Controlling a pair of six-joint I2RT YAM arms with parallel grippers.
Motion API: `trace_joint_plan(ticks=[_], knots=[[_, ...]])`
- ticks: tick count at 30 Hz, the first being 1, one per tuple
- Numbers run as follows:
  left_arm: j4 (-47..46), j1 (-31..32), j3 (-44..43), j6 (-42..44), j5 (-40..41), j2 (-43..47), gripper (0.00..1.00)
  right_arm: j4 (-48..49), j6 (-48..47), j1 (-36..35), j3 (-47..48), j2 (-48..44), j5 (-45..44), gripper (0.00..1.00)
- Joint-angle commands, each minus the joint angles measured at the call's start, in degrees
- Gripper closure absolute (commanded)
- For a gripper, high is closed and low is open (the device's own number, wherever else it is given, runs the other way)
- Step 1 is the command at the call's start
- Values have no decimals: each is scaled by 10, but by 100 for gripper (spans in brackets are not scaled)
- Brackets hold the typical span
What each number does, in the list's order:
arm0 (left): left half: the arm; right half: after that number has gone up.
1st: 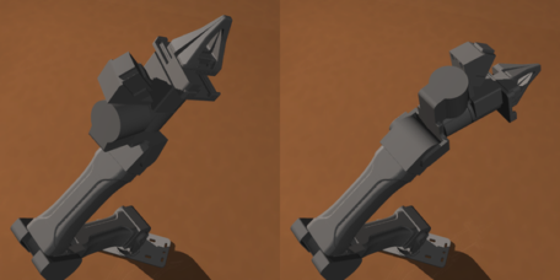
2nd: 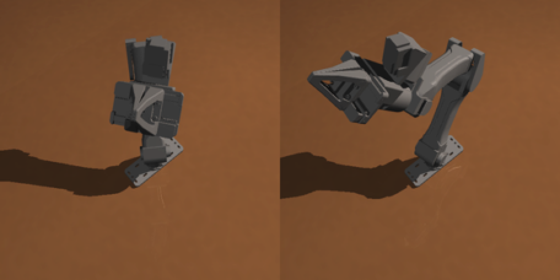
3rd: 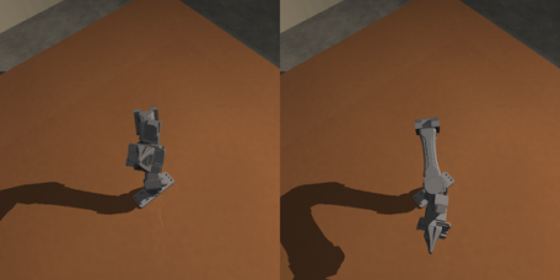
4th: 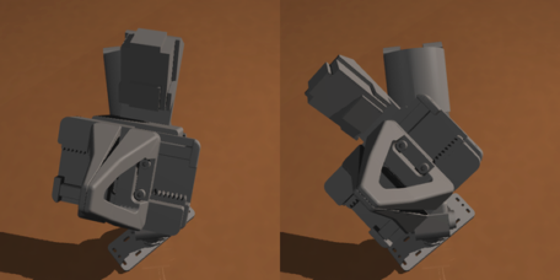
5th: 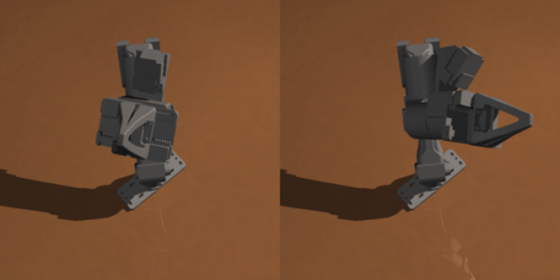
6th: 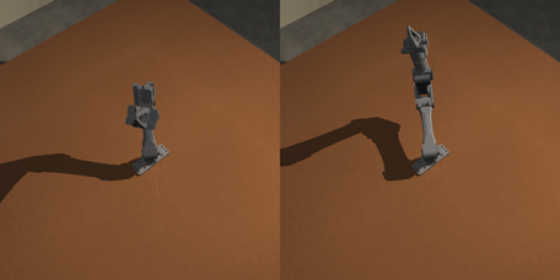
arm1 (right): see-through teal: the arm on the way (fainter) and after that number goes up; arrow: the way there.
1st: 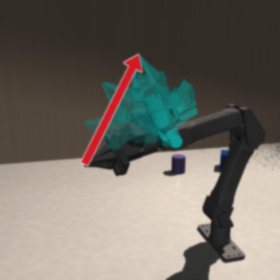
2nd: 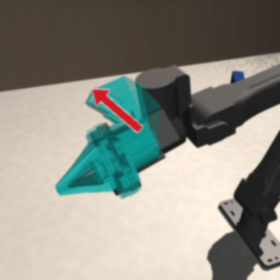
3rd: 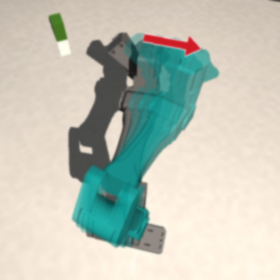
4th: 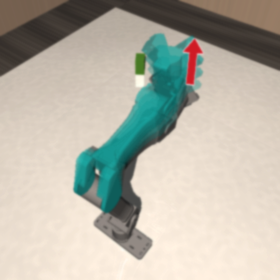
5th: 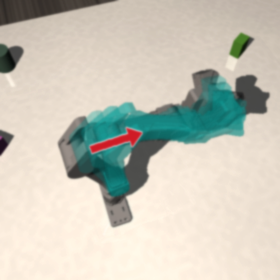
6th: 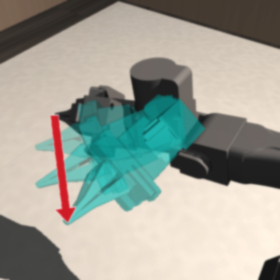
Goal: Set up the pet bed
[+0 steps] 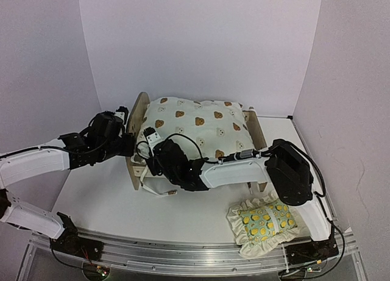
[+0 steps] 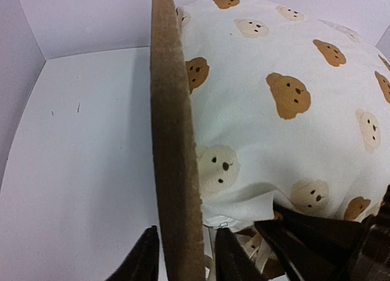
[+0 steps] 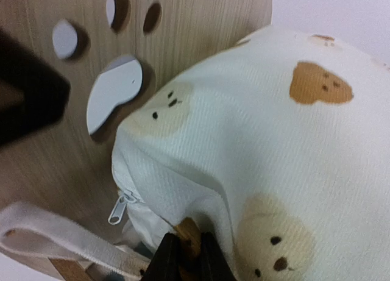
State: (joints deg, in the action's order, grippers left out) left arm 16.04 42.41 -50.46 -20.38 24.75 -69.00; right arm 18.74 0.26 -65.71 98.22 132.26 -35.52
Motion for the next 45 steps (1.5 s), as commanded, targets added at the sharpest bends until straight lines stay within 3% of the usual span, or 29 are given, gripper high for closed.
trace_joint_plan(ticks=[1, 3, 4, 10, 15, 22, 28, 34, 38, 45], knots=[[-37, -2, 3, 7, -9, -11, 85, 31, 25, 4, -42, -67, 15, 81], [-41, -2, 3, 8, -9, -13, 98, 31, 26, 4, -52, -83, 48, 75], [-42, -3, 3, 8, -10, -14, 100, 31, 26, 4, -57, -93, 60, 72], [-47, -2, -2, 9, -15, -17, 100, 30, 36, 3, -117, -174, 123, 52], [-37, -2, -28, 14, -27, -27, 100, 29, 46, 3, -232, -269, 260, 41], [-19, -2, -74, 22, -37, -39, 100, 48, 40, 2, -377, -317, 411, 39], [-12, -2, -89, 24, -44, -36, 100, 210, 13, -2, -438, -232, 382, 42], [3, -2, -105, 26, -51, -33, 100, 375, 13, -2, -423, -119, 365, 52], [17, -2, -125, 27, -59, -36, 100, 427, 5, -6, -399, -60, 354, 52], [38, -2, -159, 31, -72, -52, 100, 514, -39, -26, -360, 15, 259, 51]])
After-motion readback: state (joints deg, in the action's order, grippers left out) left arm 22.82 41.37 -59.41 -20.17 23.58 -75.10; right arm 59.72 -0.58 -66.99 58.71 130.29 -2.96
